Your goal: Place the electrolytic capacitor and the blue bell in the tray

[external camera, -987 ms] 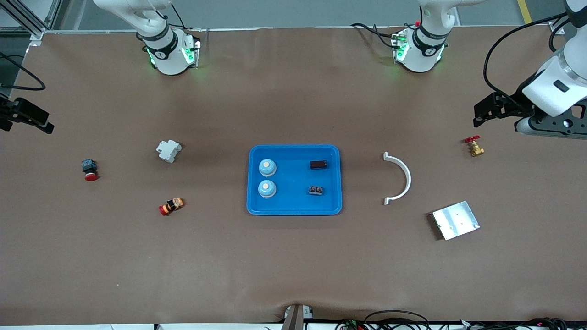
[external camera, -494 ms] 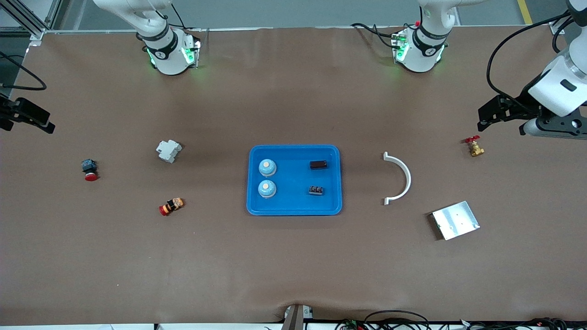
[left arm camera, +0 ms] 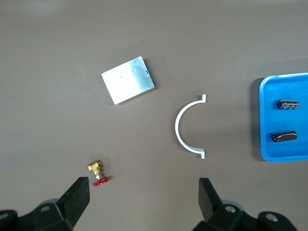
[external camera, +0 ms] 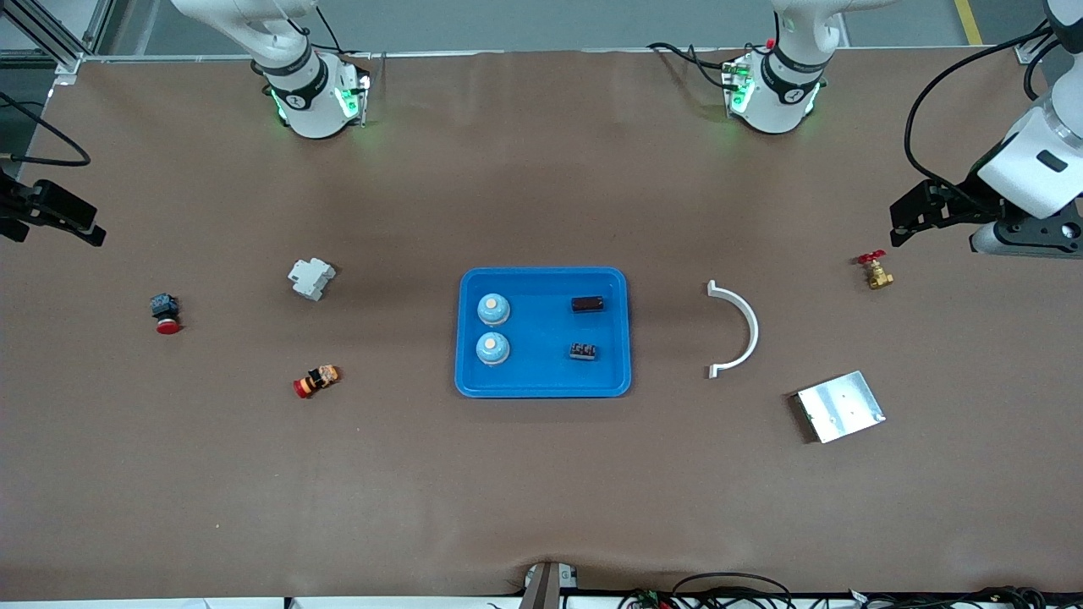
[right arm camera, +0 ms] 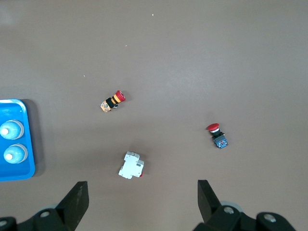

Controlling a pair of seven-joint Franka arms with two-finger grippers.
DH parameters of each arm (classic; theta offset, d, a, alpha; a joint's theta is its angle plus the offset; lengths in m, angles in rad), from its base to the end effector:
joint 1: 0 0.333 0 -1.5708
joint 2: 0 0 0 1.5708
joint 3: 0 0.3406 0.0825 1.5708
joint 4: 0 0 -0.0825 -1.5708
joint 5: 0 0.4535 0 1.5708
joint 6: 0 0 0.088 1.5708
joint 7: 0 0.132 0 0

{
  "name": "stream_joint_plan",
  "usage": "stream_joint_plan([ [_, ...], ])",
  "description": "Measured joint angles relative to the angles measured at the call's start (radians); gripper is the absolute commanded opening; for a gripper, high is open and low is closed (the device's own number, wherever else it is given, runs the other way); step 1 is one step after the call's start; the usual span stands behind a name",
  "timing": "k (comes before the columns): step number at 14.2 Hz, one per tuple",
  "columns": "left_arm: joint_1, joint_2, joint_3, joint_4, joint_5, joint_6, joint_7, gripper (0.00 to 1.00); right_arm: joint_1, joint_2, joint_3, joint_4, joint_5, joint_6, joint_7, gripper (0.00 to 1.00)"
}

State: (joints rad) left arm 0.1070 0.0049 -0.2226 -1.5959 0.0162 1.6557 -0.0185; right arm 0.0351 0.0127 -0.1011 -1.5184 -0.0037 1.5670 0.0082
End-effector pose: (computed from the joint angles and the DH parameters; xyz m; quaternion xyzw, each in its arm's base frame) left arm 0.6310 -0.0709 0.6152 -0.9984 0.0490 -0.0280 0.0057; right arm 0.6280 -0.0416 0.6442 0.9991 -0.0371 0.0179 0.0030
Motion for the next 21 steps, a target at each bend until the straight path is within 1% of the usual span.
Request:
stream_joint_plan([
  [8,0.000,0.007,0.000,-0.006,0.000,0.029,0.000,1.00,0.000,0.000,0.000,0.000,0.000,0.000,0.000,1.00],
  [16,0.003,0.008,-0.001,-0.006,0.000,0.029,0.003,1.00,0.000,0.000,-0.003,0.000,0.000,0.000,0.000,1.00],
  [21,0.003,0.009,-0.002,-0.009,-0.025,0.029,0.003,1.00,0.000,0.000,-0.004,0.000,0.000,0.000,0.000,1.00],
])
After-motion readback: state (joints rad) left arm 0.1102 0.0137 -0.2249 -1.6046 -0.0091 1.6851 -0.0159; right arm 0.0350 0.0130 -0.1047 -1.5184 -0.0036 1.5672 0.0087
